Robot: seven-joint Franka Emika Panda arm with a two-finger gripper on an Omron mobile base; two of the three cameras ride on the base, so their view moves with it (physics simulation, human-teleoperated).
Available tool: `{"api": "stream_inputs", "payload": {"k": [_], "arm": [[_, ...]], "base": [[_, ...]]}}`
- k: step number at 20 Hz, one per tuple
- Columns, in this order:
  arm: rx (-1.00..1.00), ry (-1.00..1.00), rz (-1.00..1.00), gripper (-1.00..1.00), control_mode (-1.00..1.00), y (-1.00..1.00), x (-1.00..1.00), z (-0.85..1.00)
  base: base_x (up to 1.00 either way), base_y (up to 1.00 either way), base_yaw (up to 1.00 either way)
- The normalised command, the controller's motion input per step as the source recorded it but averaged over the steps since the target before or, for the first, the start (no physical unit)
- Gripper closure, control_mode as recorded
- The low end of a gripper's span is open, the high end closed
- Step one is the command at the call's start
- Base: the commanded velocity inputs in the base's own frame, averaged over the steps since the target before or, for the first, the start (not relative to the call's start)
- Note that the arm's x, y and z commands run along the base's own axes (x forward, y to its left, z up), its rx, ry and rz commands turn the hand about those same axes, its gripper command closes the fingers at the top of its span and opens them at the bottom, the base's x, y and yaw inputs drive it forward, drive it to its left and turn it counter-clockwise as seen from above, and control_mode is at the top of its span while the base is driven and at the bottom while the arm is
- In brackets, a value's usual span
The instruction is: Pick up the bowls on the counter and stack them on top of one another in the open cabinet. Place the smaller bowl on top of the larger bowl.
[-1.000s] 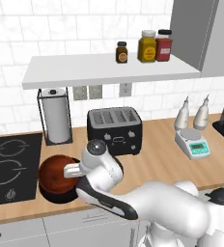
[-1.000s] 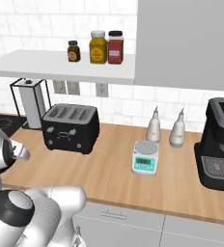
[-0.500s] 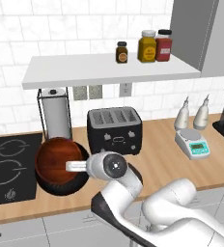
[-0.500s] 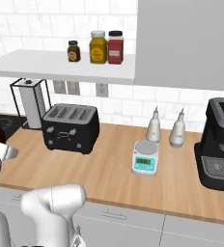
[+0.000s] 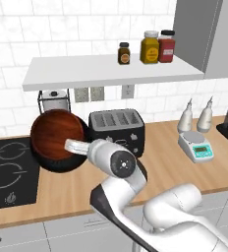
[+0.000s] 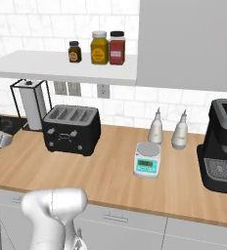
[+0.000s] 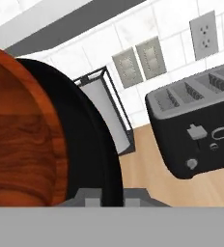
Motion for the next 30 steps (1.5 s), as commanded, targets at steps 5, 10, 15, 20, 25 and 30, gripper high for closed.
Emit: {"api": "stream_inputs", "payload": {"k": [5,10,15,20,25,30], "arm": [[0.01,0.01,-0.11,1.0,-1.0,0.14,0.02,1.0],[0.01,0.19,-0.17,1.0,-1.0,0.0,0.11,1.0],[0.0,0.15,-0.18,1.0,-1.0,0.0,0.24,0.83],[0.0,-0.31,-0.02,1.0,-1.0,-0.06,-0.01,0.17],[0.01,-0.14,-0.14,1.0,-1.0,-0.22,0.61,0.24],[0.15,0.19,-0.06,1.0,-1.0,-0.23,0.92,0.13]], "base": [[0.0,0.0,0.0],[0.0,0.0,0.0],[0.0,0.0,0.0],[0.0,0.0,0.0],[0.0,0.0,0.0],[0.0,0.0,0.0]]}}
